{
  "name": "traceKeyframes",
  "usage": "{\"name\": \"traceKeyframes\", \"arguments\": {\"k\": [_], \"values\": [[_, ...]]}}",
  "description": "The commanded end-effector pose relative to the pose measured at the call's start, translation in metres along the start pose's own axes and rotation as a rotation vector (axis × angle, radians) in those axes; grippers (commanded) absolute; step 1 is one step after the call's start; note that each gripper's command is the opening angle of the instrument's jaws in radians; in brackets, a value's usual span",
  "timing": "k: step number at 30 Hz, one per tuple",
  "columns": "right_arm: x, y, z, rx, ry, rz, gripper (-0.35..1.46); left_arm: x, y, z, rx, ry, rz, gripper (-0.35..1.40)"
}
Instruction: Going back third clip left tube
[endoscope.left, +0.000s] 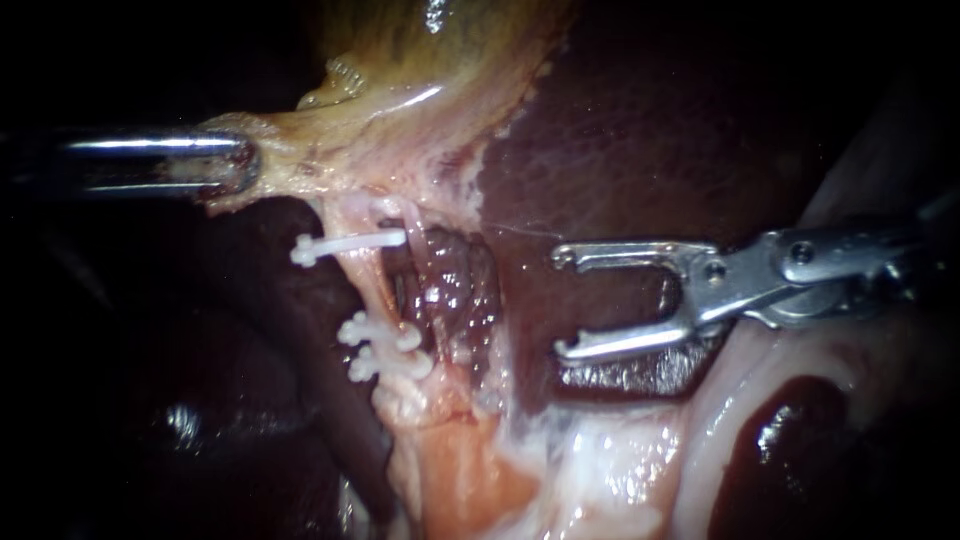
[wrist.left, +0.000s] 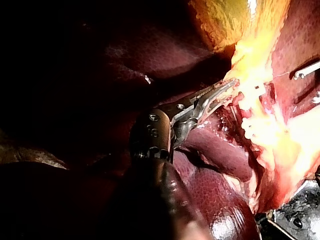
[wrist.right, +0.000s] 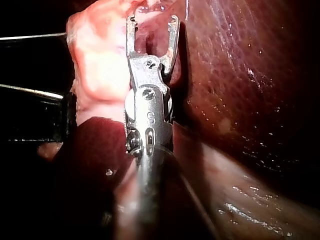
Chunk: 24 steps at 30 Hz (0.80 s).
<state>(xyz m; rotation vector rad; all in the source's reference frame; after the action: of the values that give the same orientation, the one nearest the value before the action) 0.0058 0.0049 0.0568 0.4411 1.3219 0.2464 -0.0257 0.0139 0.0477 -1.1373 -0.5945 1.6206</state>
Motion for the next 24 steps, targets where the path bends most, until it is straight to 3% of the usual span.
{"name": "traceKeyframes", "arguments": {"k": [1,9,19,24], "values": [[0.0000,0.0000,-0.0002,-0.002,0.000,0.001,0.50,0.0000,0.0000,0.0000,0.000,0.000,0.000,-0.35],[0.0003,0.0000,-0.0007,-0.002,0.000,-0.002,0.50,-0.0003,-0.0001,0.0013,0.005,0.004,0.001,-0.35],[0.0004,-0.0001,-0.0008,0.001,0.000,-0.002,0.50,-0.0015,-0.0007,0.0059,0.002,0.007,0.008,-0.35],[0.0004,-0.0001,-0.0008,0.001,0.000,-0.002,0.50,-0.0016,-0.0012,0.0068,-0.001,0.003,0.010,-0.35]]}}
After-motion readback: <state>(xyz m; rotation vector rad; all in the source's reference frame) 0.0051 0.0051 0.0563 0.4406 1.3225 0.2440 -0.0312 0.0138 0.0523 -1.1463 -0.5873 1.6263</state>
